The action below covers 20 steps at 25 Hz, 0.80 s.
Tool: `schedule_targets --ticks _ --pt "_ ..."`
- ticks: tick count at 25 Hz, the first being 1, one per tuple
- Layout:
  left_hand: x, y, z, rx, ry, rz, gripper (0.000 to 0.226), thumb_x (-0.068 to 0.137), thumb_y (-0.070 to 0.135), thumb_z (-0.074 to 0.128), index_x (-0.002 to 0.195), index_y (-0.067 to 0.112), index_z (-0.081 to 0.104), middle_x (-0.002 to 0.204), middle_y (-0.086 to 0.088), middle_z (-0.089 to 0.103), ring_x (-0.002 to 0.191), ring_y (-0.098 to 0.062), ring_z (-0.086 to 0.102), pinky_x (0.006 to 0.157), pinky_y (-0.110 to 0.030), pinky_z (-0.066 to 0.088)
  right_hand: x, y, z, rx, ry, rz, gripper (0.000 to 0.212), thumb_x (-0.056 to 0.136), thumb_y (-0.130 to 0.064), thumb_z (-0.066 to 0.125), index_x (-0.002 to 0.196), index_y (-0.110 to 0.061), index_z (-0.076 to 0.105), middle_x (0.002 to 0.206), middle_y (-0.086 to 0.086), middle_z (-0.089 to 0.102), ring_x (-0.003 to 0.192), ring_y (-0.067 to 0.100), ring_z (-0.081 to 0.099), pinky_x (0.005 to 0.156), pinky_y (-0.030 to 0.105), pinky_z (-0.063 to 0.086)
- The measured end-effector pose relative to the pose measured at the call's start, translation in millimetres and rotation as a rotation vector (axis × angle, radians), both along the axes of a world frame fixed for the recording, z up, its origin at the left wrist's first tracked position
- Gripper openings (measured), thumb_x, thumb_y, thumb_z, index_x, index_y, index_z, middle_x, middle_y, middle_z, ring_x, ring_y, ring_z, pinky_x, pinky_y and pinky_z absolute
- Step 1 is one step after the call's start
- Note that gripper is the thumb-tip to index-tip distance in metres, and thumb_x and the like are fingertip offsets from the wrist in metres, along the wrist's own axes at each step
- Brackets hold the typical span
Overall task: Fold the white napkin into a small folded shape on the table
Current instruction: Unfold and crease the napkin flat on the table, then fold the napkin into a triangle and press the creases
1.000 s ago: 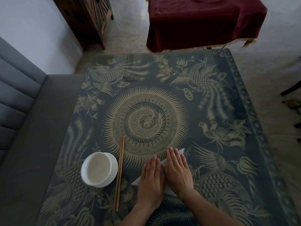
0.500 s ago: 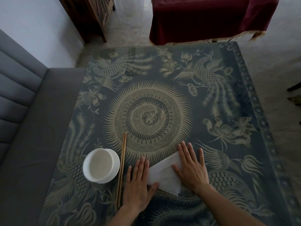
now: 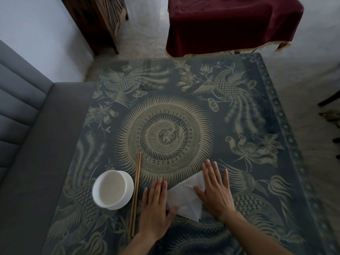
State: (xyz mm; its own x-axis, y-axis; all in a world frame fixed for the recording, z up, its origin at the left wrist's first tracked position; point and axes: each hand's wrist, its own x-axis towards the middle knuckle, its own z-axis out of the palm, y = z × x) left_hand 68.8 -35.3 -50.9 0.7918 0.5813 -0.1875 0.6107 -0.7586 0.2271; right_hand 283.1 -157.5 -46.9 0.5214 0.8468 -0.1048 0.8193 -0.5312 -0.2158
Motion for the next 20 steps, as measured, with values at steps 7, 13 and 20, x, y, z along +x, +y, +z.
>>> schedule_targets --ticks 7,13,20 --pt "39.1 30.8 18.3 -0.043 -0.136 -0.213 0.053 0.087 0.030 0.070 0.135 0.024 0.051 0.125 -0.001 0.054 0.111 -0.023 0.057 0.090 -0.039 0.048 -50.4 -39.8 -1.6 0.027 0.054 0.131 0.076 0.084 -0.064 0.052 0.141 -0.013 0.049 0.150 0.011 0.042 0.140 0.030 0.029 0.111 0.056 0.018" --pt "63.8 58.3 29.2 0.047 0.053 -0.641 0.051 0.092 0.037 0.056 0.140 0.033 0.039 0.148 -0.006 0.038 0.131 -0.028 0.038 0.099 -0.047 0.041 -42.5 -44.9 6.4 -0.038 0.027 0.194 0.079 0.078 -0.069 0.052 0.140 -0.020 0.049 0.144 0.002 0.050 0.136 0.032 0.034 0.109 0.058 0.014" --pt "41.7 49.7 30.4 0.035 0.060 -0.361 0.061 0.089 0.056 0.054 0.142 0.028 0.044 0.148 -0.005 0.037 0.136 -0.027 0.032 0.106 -0.045 0.035 -15.6 -32.3 16.9 -0.048 0.010 0.215 0.071 0.084 -0.070 0.046 0.138 -0.023 0.052 0.150 0.001 0.043 0.142 0.031 0.029 0.109 0.054 0.014"
